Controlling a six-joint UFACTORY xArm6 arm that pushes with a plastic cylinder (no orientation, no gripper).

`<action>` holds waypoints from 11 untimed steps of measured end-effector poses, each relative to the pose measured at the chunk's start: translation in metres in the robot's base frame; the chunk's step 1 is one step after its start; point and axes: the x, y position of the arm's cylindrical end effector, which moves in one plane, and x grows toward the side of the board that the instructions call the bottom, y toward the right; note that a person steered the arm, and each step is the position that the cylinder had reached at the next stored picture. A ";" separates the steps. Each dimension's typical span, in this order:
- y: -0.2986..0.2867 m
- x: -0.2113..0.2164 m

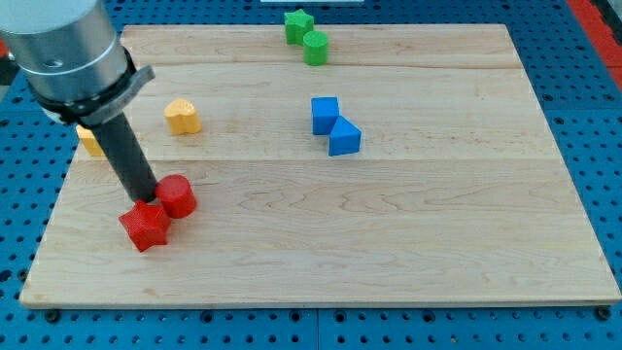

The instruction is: Slide red circle a bit up and right

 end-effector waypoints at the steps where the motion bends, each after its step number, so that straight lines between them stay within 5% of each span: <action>1: 0.095 0.002; 2: 0.194 0.049; 4: 0.205 0.104; 5: 0.284 0.116; 8: 0.236 0.091; 10: 0.300 0.074; 11: 0.255 0.076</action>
